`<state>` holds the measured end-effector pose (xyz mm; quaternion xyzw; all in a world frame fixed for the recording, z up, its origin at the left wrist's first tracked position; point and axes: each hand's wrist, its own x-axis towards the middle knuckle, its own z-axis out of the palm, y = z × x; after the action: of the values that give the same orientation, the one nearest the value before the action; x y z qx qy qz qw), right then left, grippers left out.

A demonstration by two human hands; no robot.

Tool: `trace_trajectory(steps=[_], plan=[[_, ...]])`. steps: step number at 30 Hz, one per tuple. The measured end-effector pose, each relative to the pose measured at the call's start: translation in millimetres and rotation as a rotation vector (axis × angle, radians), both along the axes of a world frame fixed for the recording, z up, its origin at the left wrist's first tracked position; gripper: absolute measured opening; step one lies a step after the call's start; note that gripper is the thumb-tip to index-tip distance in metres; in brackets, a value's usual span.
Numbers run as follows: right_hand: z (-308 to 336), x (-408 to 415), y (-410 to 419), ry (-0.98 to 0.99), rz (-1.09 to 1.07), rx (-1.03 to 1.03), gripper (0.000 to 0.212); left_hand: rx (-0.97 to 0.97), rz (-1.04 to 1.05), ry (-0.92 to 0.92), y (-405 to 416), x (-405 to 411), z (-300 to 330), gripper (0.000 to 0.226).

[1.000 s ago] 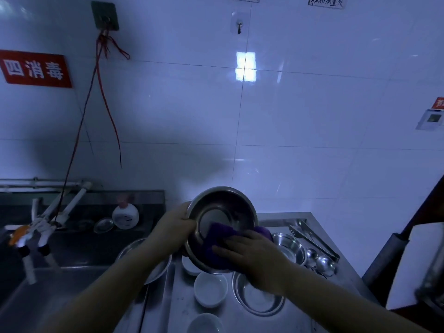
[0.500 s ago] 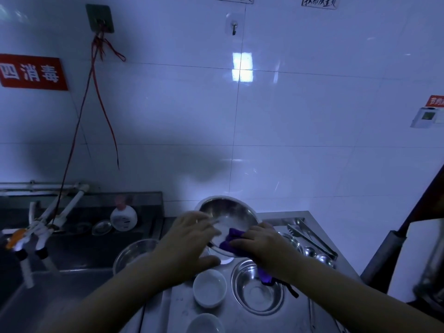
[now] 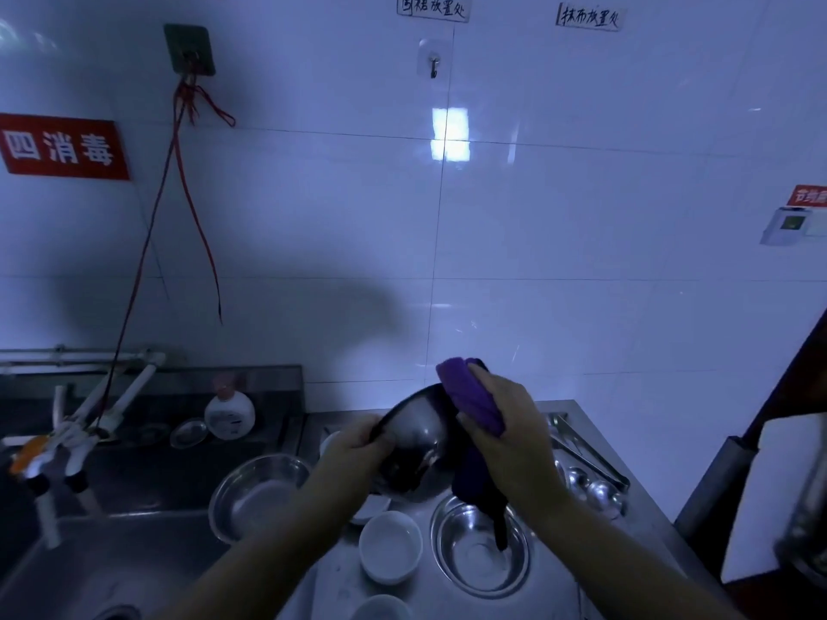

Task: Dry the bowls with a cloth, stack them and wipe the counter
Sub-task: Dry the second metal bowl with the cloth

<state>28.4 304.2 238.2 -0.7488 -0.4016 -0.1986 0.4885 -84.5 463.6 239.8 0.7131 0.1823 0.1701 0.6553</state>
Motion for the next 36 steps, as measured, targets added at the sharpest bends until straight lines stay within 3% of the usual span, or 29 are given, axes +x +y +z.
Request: trace_trajectory(steps=[4, 7, 10, 13, 17, 22, 27, 30, 32, 36], plan=[[-11, -18, 18, -0.161, -0.076, -0.078, 0.057, -0.256, 0.094, 0.03, -21, 2, 5, 0.023], [-17, -28, 26, -0.35, -0.156, -0.062, 0.043, -0.487, 0.121, 0.023, -30, 5, 17, 0.044], [-26, -41, 35, -0.538, -0.176, -0.099, 0.032, -0.575, 0.226, -0.029, -34, 8, 24, 0.05], [-20, -42, 39, -0.575, -0.226, -0.088, 0.028, -0.61, 0.27, -0.049, -36, 8, 24, 0.05], [1, -34, 42, -0.386, -0.206, -0.017, 0.027, -0.598, 0.239, -0.111, -36, 9, 21, 0.045], [15, -19, 37, 0.118, -0.163, 0.137, 0.03, -0.591, 0.307, -0.196, -27, 6, 21, 0.035], [8, -26, 26, 0.506, -0.114, 0.441, 0.02, -0.593, 0.291, -0.245, -22, 2, 21, 0.03], [6, -26, 27, 0.587, -0.133, 0.525, 0.026, -0.64, 0.307, -0.239, -22, 4, 20, 0.027], [9, -26, 28, 0.512, -0.17, 0.476, 0.029, -0.665, 0.299, -0.236, -22, 7, 22, 0.031], [17, -29, 31, 0.005, -0.269, 0.195, 0.035, -0.716, 0.218, -0.254, -22, 9, 28, 0.043]])
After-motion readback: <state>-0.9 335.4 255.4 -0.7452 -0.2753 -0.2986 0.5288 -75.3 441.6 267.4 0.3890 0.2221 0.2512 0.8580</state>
